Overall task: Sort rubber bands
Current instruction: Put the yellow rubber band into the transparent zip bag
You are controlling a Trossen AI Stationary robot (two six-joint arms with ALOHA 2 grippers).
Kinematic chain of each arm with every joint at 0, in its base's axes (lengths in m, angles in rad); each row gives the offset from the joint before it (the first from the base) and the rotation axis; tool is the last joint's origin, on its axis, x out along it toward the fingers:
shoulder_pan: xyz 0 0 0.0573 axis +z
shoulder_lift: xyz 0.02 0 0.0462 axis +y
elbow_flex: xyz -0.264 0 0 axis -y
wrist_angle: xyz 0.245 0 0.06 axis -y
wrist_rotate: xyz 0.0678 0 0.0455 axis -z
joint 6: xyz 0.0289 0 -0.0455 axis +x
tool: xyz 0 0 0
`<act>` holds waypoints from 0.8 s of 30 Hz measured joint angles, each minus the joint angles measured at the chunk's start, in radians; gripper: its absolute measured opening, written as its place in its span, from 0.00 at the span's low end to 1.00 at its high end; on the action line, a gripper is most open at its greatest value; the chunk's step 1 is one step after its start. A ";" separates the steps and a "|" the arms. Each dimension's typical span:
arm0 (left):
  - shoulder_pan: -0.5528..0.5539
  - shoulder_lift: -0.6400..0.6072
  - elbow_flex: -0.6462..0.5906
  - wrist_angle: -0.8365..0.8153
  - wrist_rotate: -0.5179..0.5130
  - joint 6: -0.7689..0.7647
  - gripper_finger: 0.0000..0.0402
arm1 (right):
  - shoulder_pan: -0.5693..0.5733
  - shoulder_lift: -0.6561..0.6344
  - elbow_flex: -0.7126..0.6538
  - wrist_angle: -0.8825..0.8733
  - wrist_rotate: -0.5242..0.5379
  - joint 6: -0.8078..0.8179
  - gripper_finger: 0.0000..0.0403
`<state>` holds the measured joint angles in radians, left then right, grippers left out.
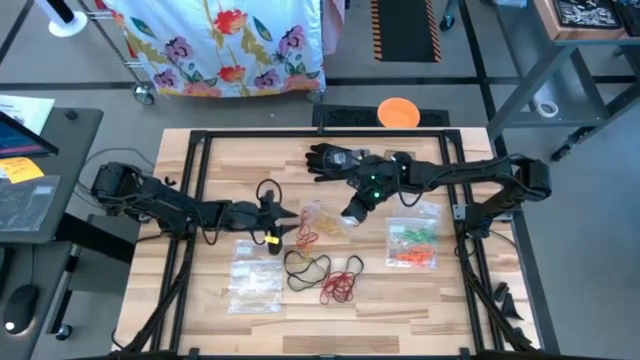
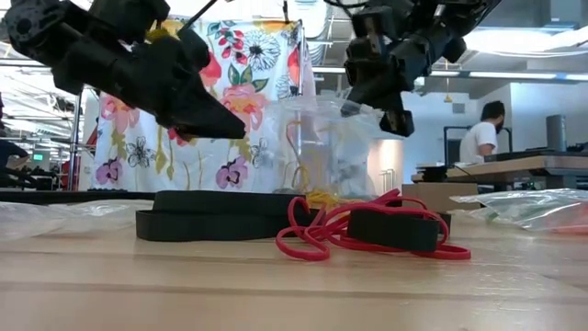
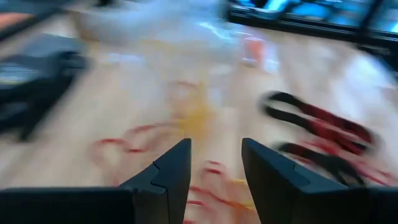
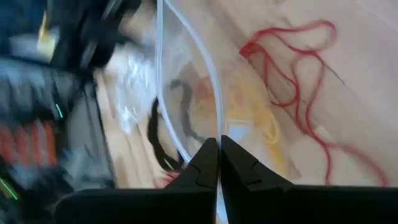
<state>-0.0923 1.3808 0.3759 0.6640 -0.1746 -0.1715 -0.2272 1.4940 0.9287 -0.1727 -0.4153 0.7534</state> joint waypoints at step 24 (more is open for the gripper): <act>-0.260 0.228 0.096 -0.044 -0.156 0.020 0.30 | -0.047 0.000 0.000 -0.059 0.001 -0.054 0.02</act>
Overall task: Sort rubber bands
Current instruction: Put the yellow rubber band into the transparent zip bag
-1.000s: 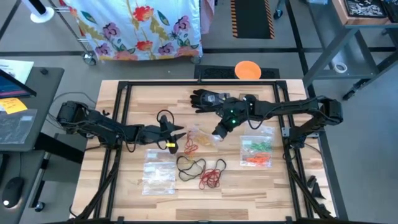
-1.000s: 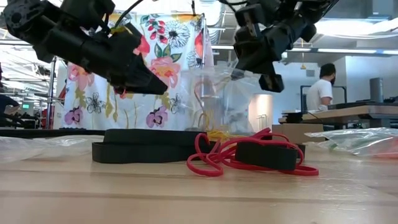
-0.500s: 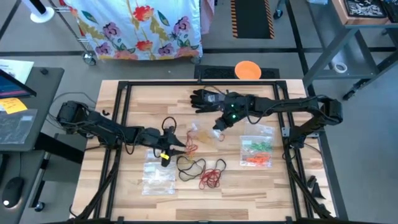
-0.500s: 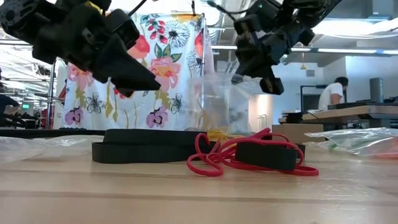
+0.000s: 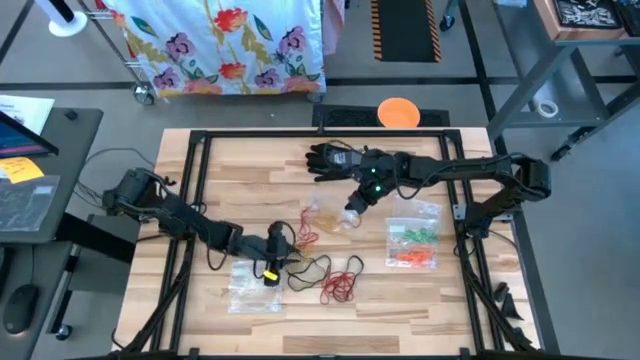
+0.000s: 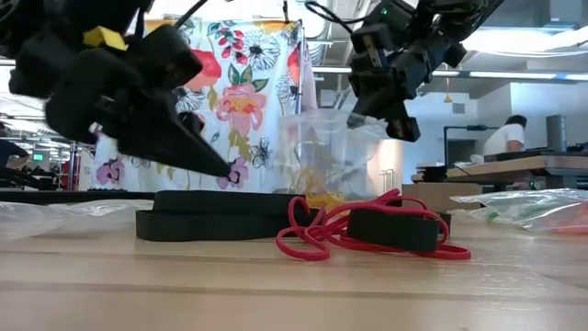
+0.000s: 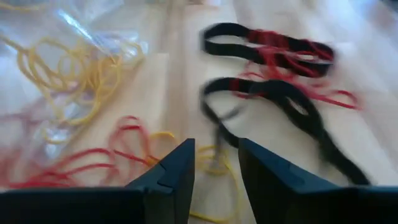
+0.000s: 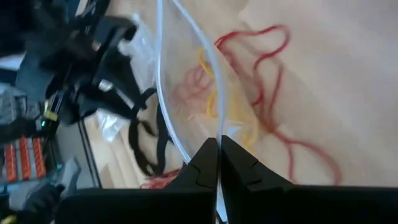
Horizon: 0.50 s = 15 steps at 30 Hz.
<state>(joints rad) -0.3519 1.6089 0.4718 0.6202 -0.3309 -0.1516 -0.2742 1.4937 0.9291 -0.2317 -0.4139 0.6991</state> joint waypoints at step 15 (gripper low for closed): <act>0.006 0.020 0.122 -0.421 -0.196 -0.204 0.28 | 0.026 0.000 0.000 -0.001 -0.002 0.000 0.02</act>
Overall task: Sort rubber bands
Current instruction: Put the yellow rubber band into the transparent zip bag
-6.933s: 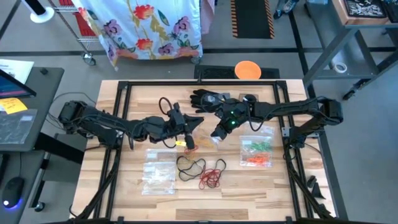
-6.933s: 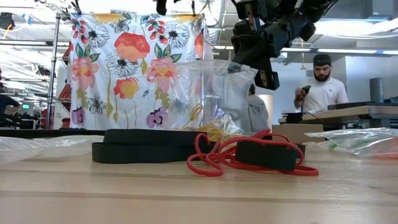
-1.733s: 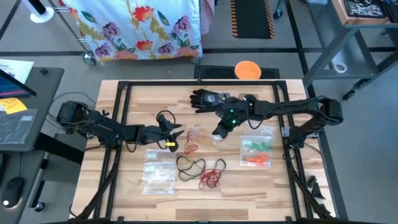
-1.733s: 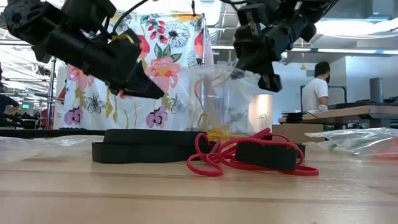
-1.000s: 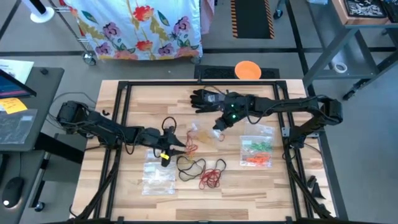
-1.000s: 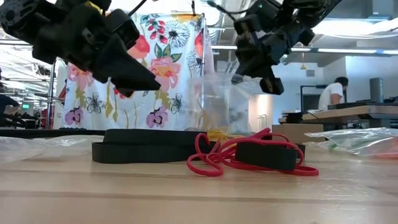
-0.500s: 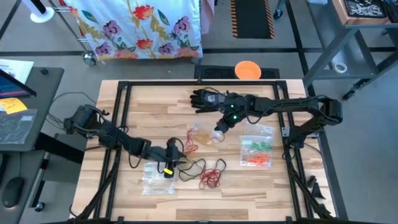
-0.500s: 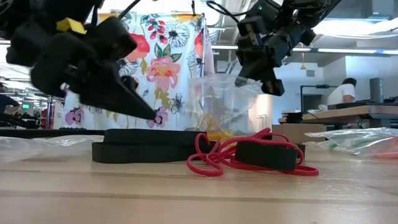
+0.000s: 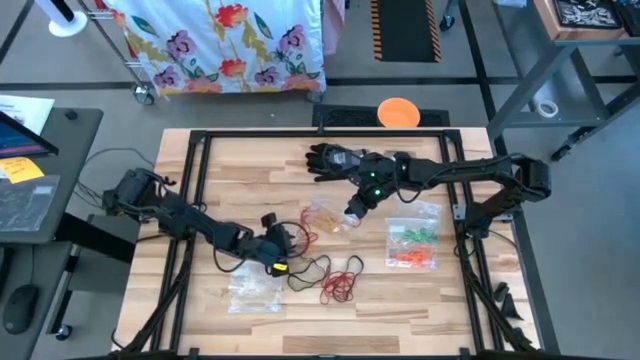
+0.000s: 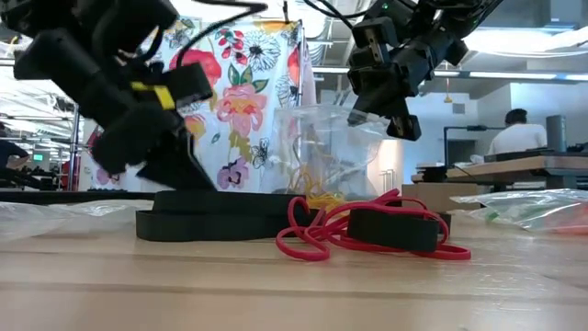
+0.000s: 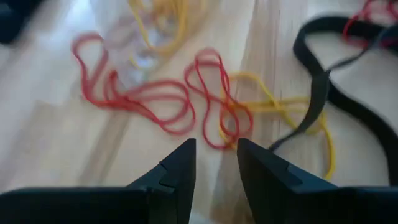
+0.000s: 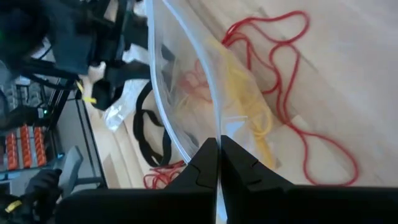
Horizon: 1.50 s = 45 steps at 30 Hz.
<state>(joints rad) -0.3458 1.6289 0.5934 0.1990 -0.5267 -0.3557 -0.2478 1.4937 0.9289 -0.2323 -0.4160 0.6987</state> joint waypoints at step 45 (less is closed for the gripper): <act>-0.118 0.257 0.368 -0.456 -0.184 -0.027 0.03 | 0.006 0.000 0.000 -0.017 -0.004 0.008 0.02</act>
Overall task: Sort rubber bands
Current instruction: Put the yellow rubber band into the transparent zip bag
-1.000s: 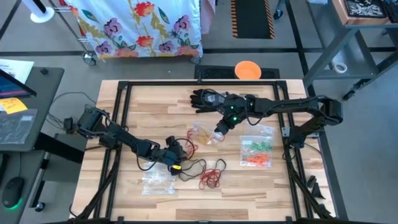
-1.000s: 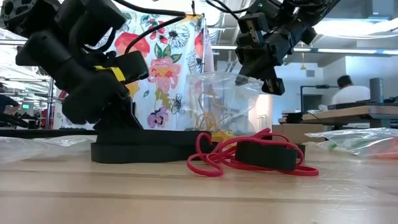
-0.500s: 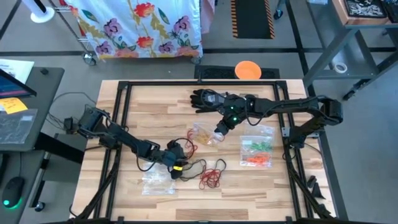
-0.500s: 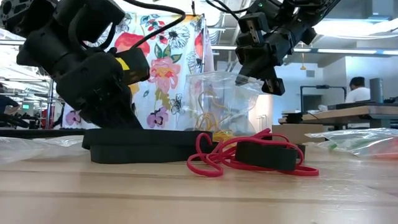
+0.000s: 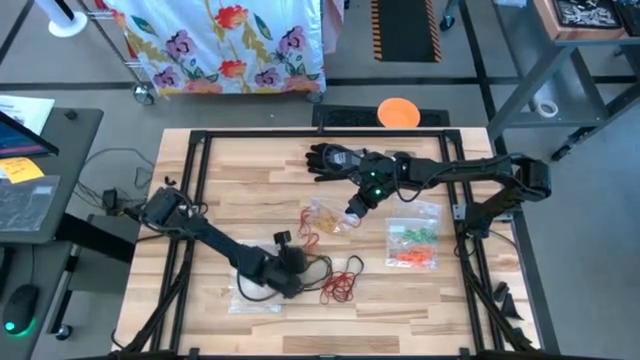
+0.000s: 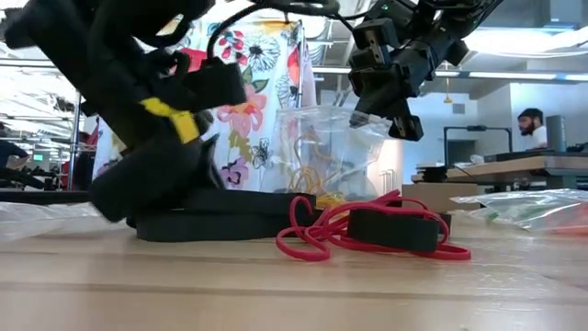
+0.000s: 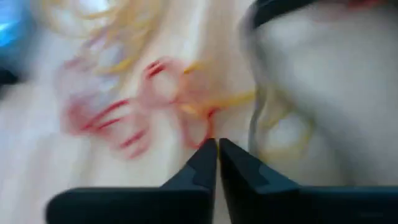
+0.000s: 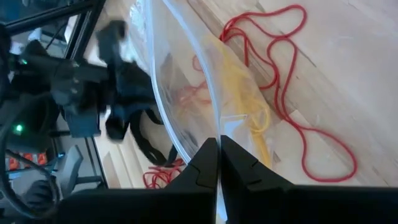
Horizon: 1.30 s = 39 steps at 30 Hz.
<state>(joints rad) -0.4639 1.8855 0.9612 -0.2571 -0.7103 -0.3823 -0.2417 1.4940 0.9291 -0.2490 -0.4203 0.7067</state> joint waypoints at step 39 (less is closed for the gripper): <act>0.114 -0.069 0.064 -0.143 0.232 0.057 0.32 | 0.000 0.000 0.000 -0.020 -0.001 0.000 0.02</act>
<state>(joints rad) -0.3495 1.8165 1.0256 -0.4000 -0.4780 -0.3248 -0.2417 1.4940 0.9291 -0.2686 -0.4217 0.7071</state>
